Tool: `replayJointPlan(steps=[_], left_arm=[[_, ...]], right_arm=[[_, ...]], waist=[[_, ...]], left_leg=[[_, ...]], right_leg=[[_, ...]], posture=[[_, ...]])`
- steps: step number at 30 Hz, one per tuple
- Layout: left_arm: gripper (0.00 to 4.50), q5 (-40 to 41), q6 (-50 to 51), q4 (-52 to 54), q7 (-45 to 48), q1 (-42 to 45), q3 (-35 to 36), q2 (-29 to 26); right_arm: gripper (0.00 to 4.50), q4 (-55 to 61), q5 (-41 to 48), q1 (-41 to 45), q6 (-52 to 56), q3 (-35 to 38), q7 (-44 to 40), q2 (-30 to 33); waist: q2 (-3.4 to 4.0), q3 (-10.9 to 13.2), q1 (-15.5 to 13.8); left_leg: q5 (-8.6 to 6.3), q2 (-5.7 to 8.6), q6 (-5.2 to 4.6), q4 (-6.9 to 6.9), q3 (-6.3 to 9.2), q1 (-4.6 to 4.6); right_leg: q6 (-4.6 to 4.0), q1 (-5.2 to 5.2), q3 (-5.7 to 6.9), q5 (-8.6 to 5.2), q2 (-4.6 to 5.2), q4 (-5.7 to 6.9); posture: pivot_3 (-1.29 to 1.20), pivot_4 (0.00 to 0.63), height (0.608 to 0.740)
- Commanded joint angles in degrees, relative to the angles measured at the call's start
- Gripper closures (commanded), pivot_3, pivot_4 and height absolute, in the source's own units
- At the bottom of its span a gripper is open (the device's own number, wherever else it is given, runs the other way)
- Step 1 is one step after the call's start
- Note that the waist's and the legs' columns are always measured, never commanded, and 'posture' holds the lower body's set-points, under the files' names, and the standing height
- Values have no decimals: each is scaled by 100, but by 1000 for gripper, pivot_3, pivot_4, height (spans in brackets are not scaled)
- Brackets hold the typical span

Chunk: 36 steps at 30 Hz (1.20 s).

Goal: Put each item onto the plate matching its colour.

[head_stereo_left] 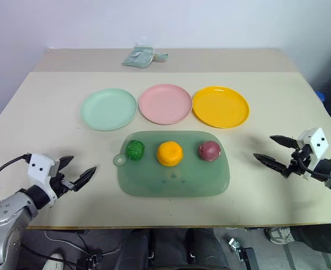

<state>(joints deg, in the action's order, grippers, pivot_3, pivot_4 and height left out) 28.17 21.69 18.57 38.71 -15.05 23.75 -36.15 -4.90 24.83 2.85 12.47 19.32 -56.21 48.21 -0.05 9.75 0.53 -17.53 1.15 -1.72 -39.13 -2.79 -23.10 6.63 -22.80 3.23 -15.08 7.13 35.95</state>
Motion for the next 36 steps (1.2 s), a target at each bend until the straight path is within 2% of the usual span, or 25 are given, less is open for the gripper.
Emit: replayJointPlan(steps=[1,6,12,22,25,29,32,35,36], left_arm=[[0,102,22,209,-78,20,88,61],[0,291,239,402,-238,222,5,233],[0,531,564,539,-162,877,-499,274],[0,-54,470,-58,237,1988,-1808,234],[0,-154,380,-226,365,2117,-1917,222],[0,-392,284,-622,362,2420,-2227,382],[839,-427,243,-689,389,2436,-2228,438],[2262,-446,232,-688,265,2487,-2145,509],[2262,-415,257,-674,228,2497,-2098,526]], right_arm=[[43,-161,-61,62,-311,55,-95,-54],[43,-448,-145,78,-687,89,-117,-176],[43,-35,-16,-136,-717,153,-84,-294],[43,2782,800,-1042,454,42,145,-332],[43,3401,989,-1200,790,-2,295,-340],[43,4278,1190,-1190,1256,-423,673,-456],[0,4437,1126,-1116,1388,-674,921,-571],[0,4430,1095,-985,1425,-868,1045,-674],[0,4423,1091,-956,1429,-902,1065,-693]], waist=[[1,0,2],[1,0,-1],[4,-2,-3],[11,-5,-71],[10,-5,-110],[9,-5,-138],[6,-5,-132],[7,-5,-129],[7,-5,-131]], left_leg=[[0,0,0,0,0,0],[1,1,0,0,0,0],[1,2,0,-2,0,0],[2,2,1,-4,0,0],[2,2,0,-6,0,0],[2,2,1,-6,3,0],[1,3,0,-8,4,-2],[1,2,0,-8,4,-3],[2,2,0,-8,5,-3]], right_leg=[[0,0,0,0,0,0],[6,1,1,3,0,0],[8,4,2,4,-2,1],[9,5,2,5,-9,2],[9,4,1,5,-10,2],[8,2,1,5,-9,3],[9,4,1,5,-7,2],[8,1,2,5,-8,1],[8,1,2,5,-8,1]], posture=[[0,150,740],[0,150,740],[0,150,740],[0,150,740],[0,150,740],[0,150,740],[0,150,740],[0,150,740],[0,150,740]])
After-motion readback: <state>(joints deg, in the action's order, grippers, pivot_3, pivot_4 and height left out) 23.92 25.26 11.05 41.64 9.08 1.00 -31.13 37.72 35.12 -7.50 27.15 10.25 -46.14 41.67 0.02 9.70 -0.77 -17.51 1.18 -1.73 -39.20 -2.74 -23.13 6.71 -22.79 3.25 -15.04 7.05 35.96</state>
